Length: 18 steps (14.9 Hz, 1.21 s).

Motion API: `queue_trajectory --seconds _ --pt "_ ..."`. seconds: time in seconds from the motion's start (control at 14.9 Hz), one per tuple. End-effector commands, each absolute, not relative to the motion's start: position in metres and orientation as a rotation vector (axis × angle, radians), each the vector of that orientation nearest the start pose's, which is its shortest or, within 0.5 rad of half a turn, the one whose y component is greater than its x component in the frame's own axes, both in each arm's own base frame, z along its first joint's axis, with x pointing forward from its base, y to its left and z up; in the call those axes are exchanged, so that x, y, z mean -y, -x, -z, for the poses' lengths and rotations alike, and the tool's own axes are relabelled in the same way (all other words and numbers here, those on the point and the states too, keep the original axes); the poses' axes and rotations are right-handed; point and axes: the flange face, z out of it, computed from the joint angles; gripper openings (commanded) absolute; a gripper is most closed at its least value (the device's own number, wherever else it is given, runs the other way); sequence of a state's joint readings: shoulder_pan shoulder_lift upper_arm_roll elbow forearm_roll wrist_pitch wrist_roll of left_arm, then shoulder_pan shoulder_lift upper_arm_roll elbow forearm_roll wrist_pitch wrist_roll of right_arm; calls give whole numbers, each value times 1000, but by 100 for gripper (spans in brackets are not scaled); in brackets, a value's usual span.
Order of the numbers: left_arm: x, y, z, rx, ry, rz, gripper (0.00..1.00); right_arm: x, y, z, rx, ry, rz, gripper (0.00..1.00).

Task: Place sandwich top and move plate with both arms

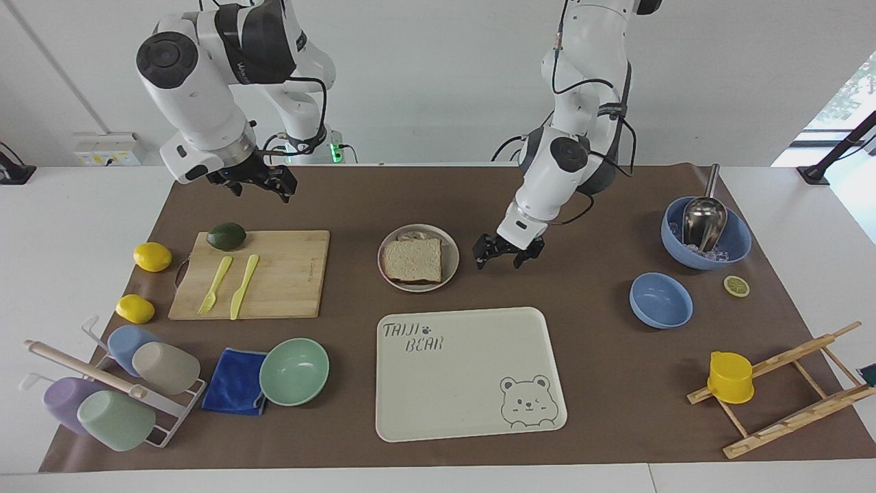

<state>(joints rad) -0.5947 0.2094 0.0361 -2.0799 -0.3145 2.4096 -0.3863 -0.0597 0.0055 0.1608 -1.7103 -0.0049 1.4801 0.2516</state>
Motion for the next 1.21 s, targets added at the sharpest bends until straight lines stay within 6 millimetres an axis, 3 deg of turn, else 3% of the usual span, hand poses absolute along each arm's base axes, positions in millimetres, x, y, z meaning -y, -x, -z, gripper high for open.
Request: queue_trajectory --seconds 0.0,0.13,0.27,0.47,0.74,0.94,1.14 --pt "329 -491 -327 -15 3399 14 100 -24 -534 -549 -170 3109 -339 100" --pt "334 -487 -325 -35 3398 1 100 -12 -535 -546 -96 3084 -300 100" --pt "343 -479 -323 -101 3394 -12 92 -19 -532 -541 -89 3085 -315 100" --pt "358 -468 -319 -165 3389 -23 89 -11 -534 -547 -98 3084 -292 100" --pt "358 -462 -309 -167 3377 -49 87 2 -538 -556 -11 3085 -318 100" --pt "360 -462 -306 -124 3401 -62 75 8 -542 -558 -23 3092 -301 100" --pt "362 -461 -306 -92 3417 -72 45 26 -550 -574 -63 3087 -300 100"
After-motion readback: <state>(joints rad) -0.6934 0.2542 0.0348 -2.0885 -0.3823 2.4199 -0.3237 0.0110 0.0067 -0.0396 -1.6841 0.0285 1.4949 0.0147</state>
